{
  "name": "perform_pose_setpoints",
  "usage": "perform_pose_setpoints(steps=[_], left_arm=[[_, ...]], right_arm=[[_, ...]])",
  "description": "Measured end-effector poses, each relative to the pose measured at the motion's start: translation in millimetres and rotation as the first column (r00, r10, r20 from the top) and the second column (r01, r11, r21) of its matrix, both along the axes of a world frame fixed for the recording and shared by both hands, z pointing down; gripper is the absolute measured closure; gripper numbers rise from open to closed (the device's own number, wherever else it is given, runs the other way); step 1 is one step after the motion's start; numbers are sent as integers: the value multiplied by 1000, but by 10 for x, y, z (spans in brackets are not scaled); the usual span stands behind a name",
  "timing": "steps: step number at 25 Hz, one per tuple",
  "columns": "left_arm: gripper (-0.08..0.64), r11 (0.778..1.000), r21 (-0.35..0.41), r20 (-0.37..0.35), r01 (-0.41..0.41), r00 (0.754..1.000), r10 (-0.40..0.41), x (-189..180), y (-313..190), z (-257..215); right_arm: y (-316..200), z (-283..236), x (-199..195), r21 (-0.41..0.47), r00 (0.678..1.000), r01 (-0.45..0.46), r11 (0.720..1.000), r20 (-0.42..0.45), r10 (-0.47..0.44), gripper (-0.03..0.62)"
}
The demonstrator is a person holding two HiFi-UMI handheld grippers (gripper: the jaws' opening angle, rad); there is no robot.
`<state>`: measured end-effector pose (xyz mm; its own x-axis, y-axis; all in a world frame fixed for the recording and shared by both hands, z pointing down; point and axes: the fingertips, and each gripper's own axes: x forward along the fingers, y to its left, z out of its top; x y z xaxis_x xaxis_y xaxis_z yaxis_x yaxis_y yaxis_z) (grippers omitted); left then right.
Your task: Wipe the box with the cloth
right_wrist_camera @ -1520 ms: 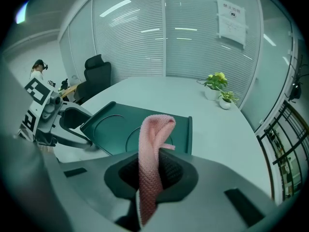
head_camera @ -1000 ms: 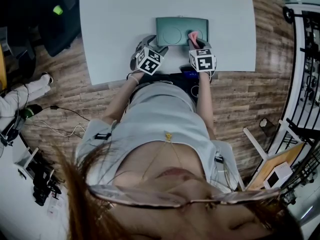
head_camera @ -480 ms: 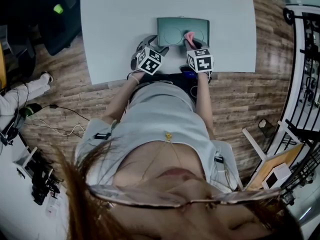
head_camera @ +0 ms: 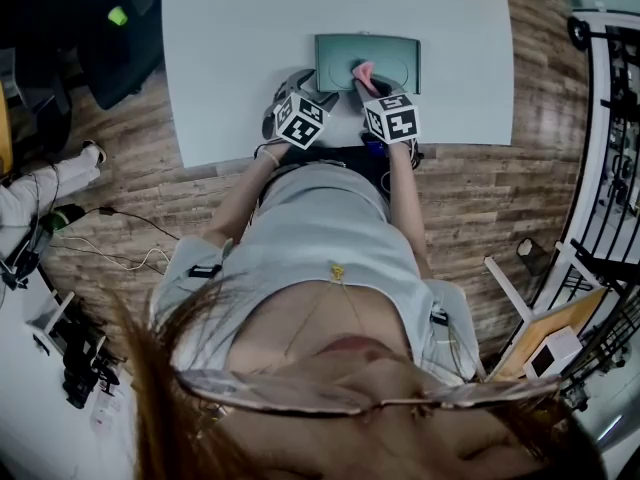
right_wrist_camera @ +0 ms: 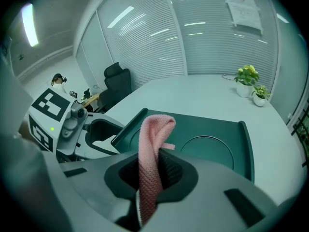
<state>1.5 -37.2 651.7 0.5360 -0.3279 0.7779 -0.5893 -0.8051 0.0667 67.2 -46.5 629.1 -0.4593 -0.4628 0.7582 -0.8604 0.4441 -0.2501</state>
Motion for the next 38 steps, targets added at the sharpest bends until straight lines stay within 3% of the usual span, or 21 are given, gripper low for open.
perform_pose_setpoints(steps=[12, 17, 22, 26, 38], left_arm=[[250, 1000, 4, -8, 7, 1000, -7, 1, -3, -7], [250, 1000, 8, -15, 10, 1000, -10, -1, 4, 4], [250, 1000, 8, -16, 10, 1000, -10, 1, 6, -6], [250, 1000, 8, -18, 16, 1000, -16, -14, -2, -8], [258, 994, 90, -127, 55, 991, -43, -80, -107, -597]], right_arm=[[28, 13, -544, -14, 988, 153, 988, 40, -152, 549], [35, 10, -631, -6, 977, 214, 977, 13, -214, 549], [51, -24, -680, 20, 971, 237, 971, 29, -237, 549], [49, -30, -744, 68, 960, 281, 957, -7, -281, 549], [-97, -289, -305, 253, 983, 183, 950, -48, -176, 549]])
